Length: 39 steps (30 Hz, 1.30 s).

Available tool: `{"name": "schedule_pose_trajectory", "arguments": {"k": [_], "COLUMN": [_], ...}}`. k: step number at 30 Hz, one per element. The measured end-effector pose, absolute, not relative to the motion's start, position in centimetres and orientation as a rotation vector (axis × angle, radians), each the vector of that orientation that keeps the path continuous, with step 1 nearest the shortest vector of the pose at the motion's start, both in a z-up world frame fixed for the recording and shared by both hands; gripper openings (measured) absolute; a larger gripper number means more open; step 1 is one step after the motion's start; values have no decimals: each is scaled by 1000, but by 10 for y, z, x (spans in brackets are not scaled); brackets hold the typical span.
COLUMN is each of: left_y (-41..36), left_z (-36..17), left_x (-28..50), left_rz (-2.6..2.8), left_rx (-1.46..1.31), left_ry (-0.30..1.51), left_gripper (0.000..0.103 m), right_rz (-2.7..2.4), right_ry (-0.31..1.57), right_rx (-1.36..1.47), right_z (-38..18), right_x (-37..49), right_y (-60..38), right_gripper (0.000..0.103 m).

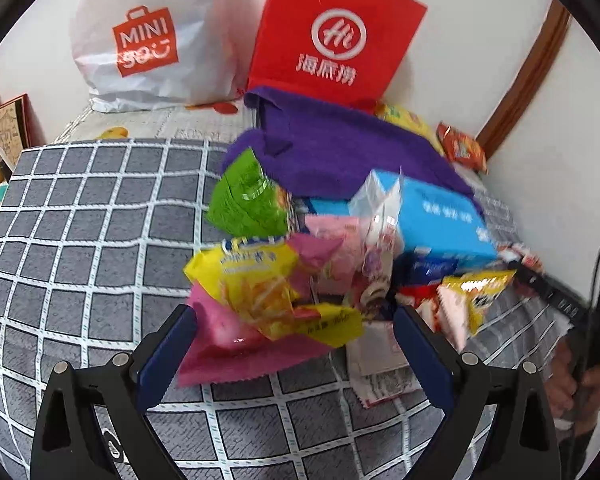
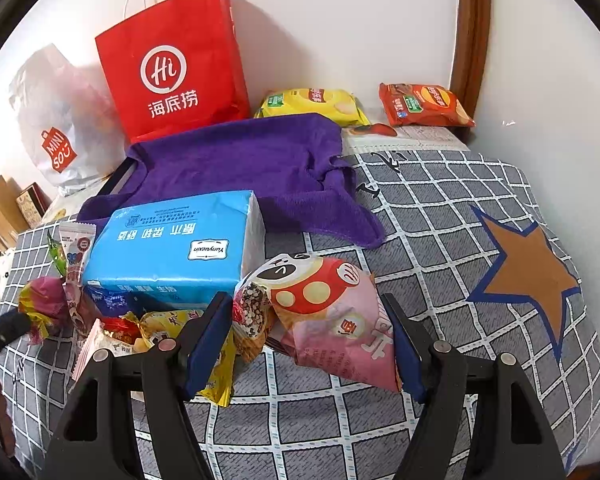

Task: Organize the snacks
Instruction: 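Close the left gripper on the yellow-and-pink chip bag and lift it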

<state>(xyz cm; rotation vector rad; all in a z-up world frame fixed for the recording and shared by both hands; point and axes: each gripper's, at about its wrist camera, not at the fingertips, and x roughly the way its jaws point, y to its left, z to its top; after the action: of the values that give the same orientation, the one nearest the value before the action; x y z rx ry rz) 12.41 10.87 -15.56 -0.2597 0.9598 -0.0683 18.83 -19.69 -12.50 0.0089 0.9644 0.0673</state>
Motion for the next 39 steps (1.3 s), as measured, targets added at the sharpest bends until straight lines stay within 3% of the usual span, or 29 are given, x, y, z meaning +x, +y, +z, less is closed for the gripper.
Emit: {"name": "schedule_pose_trajectory", "arguments": {"k": [23,25,26,28,29,39], "left_y": [122,123,124,124,124,122], "left_z": [-169,-173,-175,-177,-176,-151], "left_x": [143,146,147,148,147,120], "left_rz": [-29,-16,-5,-6,-4,-25], "left_rx": [-329,-334,-333,-332,-332,-311], "left_ry": [961,970,981,990,984,946], "left_gripper": [98,89,72,68,61,58], "right_rz": [56,55,55,53,53,45], "right_ry": [970,970,969,970,969,944], "right_rx": [24,24,24,20,18,12], "right_z": [-126,-126,-125,-125,-125,-109], "right_x": [188,188,188,187,187,173], "right_y": [-209,-210,-210,-209,-210,-211], "right_gripper": [73,73,73,73,73,72]}}
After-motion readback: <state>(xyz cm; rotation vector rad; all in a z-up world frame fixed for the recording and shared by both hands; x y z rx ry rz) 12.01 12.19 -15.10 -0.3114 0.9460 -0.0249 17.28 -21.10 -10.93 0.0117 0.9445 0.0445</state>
